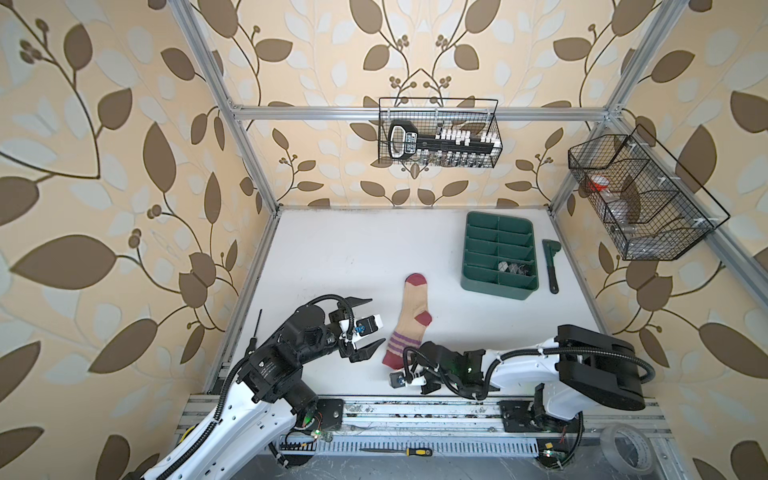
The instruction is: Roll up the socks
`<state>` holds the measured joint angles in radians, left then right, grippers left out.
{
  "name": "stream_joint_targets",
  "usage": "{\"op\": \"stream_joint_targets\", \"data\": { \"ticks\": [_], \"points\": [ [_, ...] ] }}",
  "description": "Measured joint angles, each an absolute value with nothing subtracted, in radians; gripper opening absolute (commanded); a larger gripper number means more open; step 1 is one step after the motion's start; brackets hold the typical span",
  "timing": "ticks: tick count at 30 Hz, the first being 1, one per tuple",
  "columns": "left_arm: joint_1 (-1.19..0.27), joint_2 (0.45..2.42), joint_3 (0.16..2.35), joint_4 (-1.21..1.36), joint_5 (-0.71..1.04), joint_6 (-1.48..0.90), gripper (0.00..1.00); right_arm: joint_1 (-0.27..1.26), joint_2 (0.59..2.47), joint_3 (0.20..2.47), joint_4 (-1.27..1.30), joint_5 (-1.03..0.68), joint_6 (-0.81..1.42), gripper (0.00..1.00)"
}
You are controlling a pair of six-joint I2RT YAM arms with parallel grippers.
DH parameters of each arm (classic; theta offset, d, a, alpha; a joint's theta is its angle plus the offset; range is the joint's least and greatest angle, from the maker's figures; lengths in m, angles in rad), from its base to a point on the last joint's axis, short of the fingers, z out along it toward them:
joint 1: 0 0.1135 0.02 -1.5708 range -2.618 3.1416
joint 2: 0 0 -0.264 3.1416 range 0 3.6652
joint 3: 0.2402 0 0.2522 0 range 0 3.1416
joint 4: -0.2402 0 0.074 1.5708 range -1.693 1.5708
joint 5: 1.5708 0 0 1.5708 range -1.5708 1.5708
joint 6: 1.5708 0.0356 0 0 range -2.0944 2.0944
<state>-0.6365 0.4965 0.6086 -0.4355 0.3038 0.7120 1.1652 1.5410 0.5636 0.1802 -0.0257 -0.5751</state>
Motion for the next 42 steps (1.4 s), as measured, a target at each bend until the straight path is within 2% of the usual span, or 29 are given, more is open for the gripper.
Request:
{"op": "stream_joint_targets", "data": {
  "ticks": [9,15,22,26,31,37,42],
  "points": [
    [-0.658,0.524,0.688,-0.578,0.307,0.850,0.92,0.825,1.454,0.592,-0.002,-0.487,-0.389,0.00],
    [-0.705,0.569,0.679,-0.667,0.306,0.951,0.88,0.730,1.493,0.592,-0.021,-0.686,-0.279,0.00],
    [-0.833,0.687,0.611,-0.635,0.287,0.978,0.85,0.671,1.574,0.609,-0.031,-0.793,-0.196,0.00],
    [-0.928,0.773,0.553,-0.542,0.239,0.946,0.84,0.638,1.620,0.650,-0.045,-0.834,-0.165,0.00],
    [-1.042,0.907,0.514,-0.392,0.136,0.852,0.78,0.593,1.654,0.696,-0.074,-0.889,-0.151,0.00],
    [-1.068,0.976,0.470,-0.234,0.063,0.776,0.75,0.558,1.670,0.711,-0.092,-0.942,-0.146,0.00],
    [-1.068,1.020,0.455,-0.136,0.016,0.708,0.77,0.558,1.671,0.711,-0.102,-0.968,-0.146,0.00]
  ]
}}
